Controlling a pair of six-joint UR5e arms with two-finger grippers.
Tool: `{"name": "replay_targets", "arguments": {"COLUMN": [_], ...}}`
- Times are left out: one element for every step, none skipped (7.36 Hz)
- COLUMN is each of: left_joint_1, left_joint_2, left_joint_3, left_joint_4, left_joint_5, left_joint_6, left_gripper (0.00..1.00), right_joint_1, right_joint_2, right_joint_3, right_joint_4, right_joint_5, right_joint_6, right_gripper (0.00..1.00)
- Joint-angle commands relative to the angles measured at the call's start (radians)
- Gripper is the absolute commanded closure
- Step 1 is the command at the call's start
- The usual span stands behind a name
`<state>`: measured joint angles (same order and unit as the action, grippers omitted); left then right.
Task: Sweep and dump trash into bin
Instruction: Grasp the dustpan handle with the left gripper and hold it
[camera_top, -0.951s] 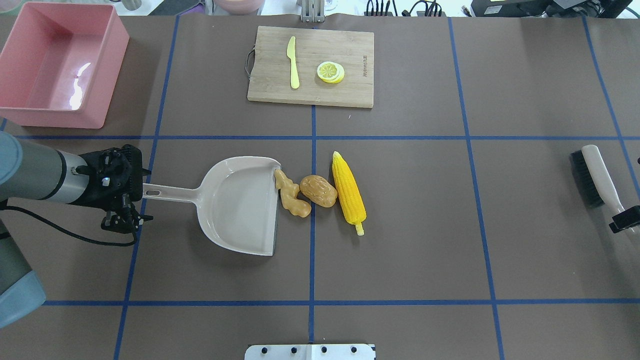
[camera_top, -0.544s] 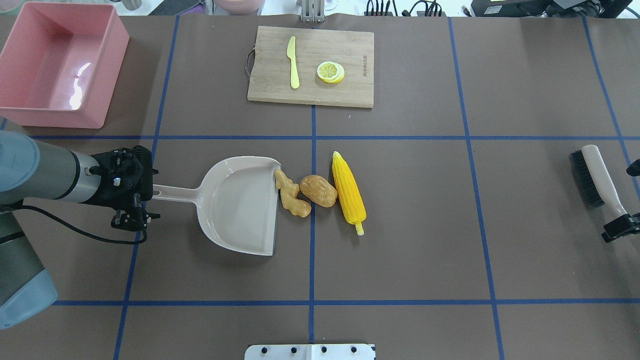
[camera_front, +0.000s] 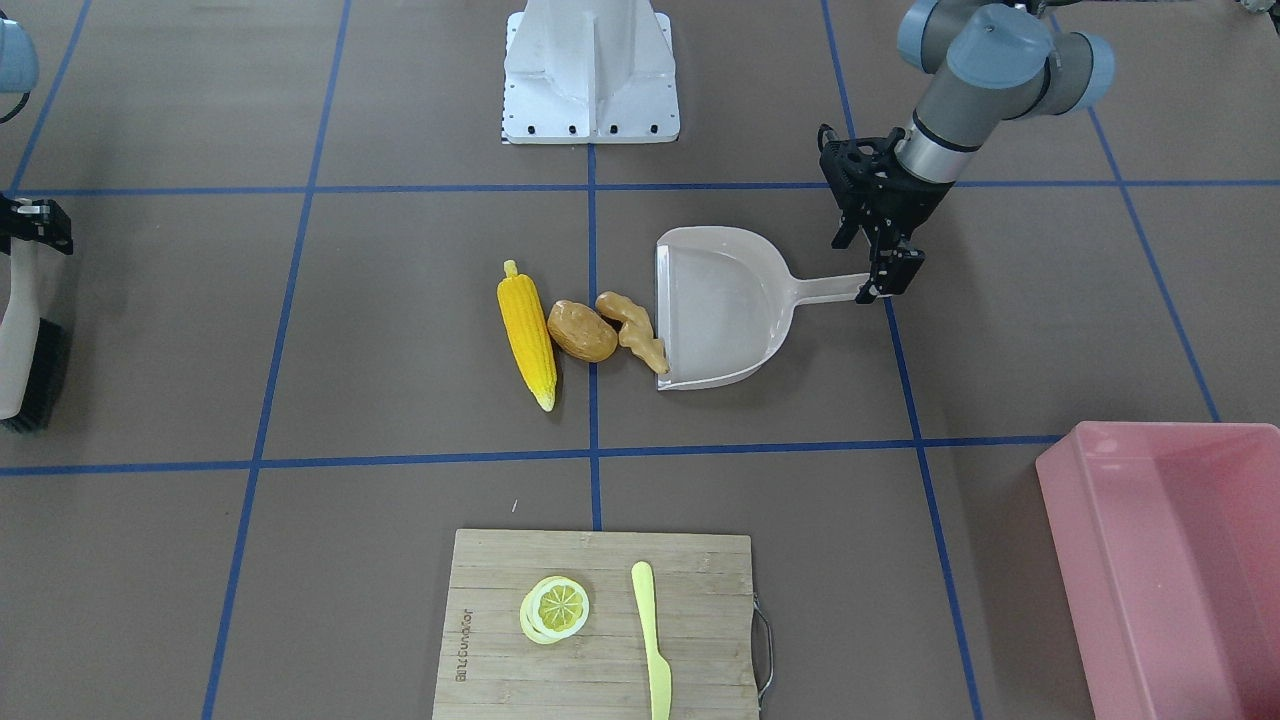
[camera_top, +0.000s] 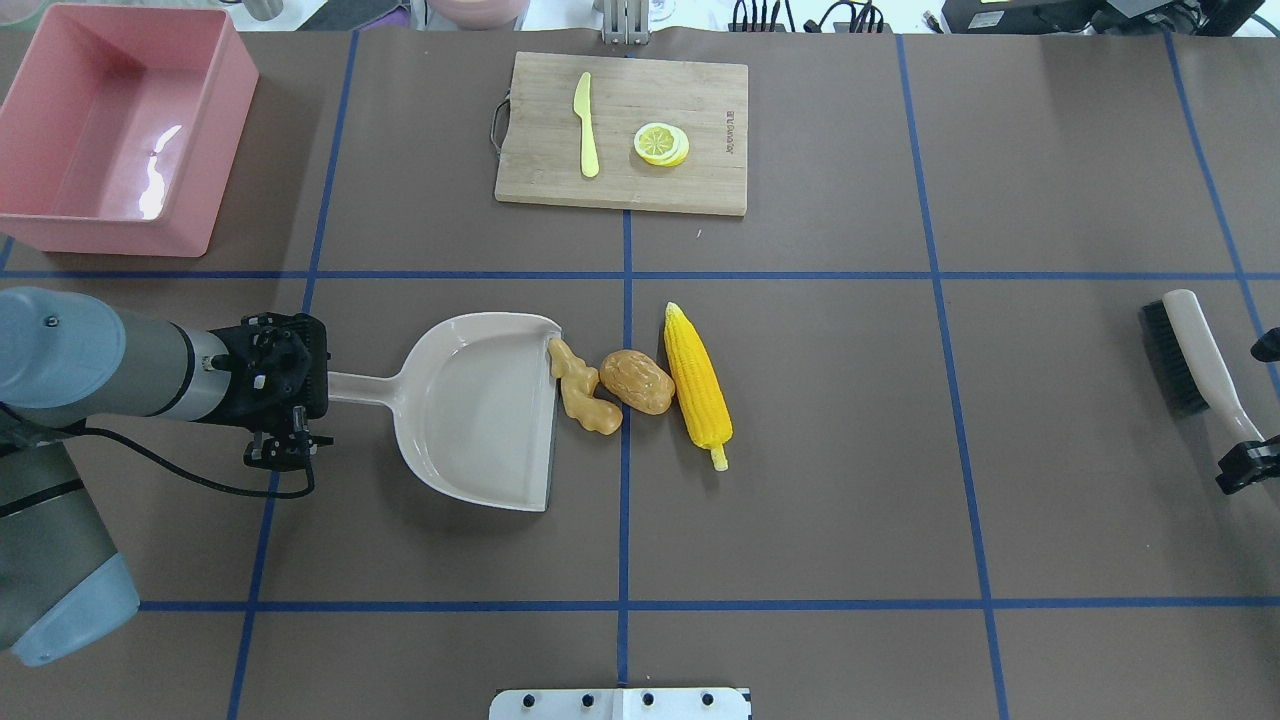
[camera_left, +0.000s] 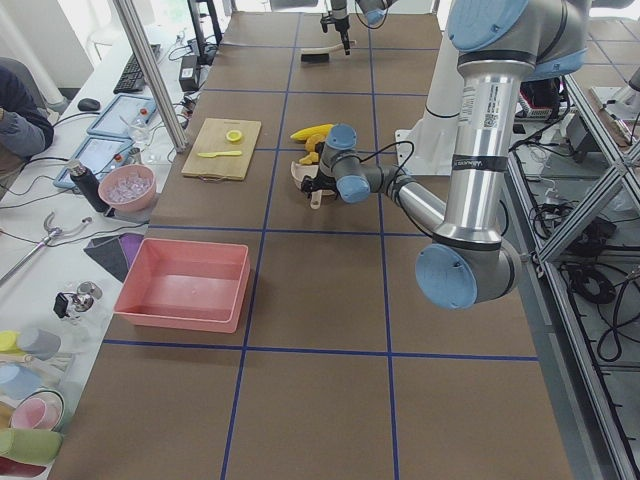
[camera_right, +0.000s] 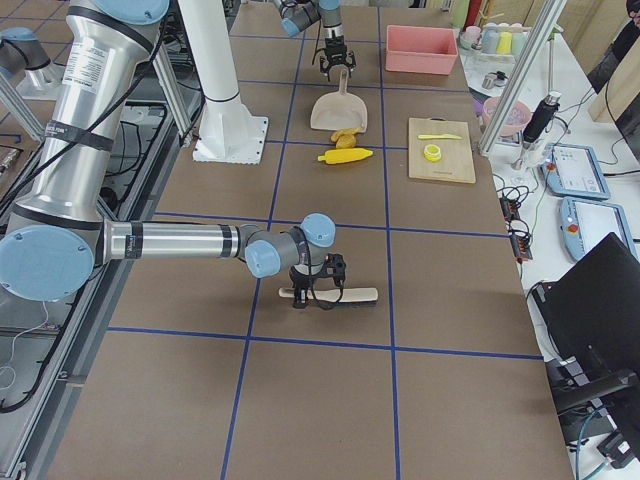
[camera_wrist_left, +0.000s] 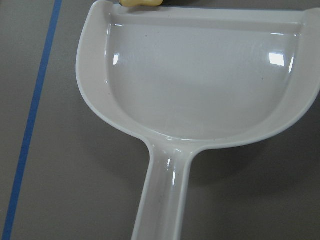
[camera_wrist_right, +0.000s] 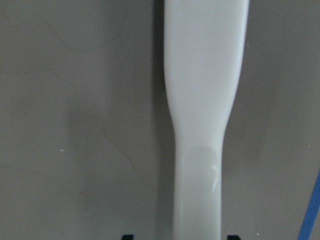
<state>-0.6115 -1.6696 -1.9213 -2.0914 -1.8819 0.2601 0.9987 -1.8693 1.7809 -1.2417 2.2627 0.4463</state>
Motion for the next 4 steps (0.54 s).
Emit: {"name": "replay_targets", "arguments": {"left_joint_1": [0.006,0.007,0.009,0.013], "left_joint_2": [-0.013,-0.031,-0.051,-0.058], "left_joint_3": [0.008,0.03,0.051,0.061], "left_joint_4": [0.001,0.004,0.005,0.002], "left_joint_5": [0.001,0.004,0.004,0.006], "left_joint_6": [0.002,0.002,0.002,0.002], "left_gripper": [0.05,0.08,0.08,0.08], "right_joint_1": [0.001,0.001,0.005,0.021], "right_joint_2": [-0.004,-0.001,-0.001,-0.001], "right_joint_3": [0.011,0.012,0.014,0.014], "right_joint_4": [0.004,0.004,0.004,0.004], "right_joint_5": [-0.002,-0.003,-0.003,-0.002], "right_joint_6": [-0.001,-0.001,-0.003,-0.009], "right_gripper": [0.48,0.48,0.48,0.48]}}
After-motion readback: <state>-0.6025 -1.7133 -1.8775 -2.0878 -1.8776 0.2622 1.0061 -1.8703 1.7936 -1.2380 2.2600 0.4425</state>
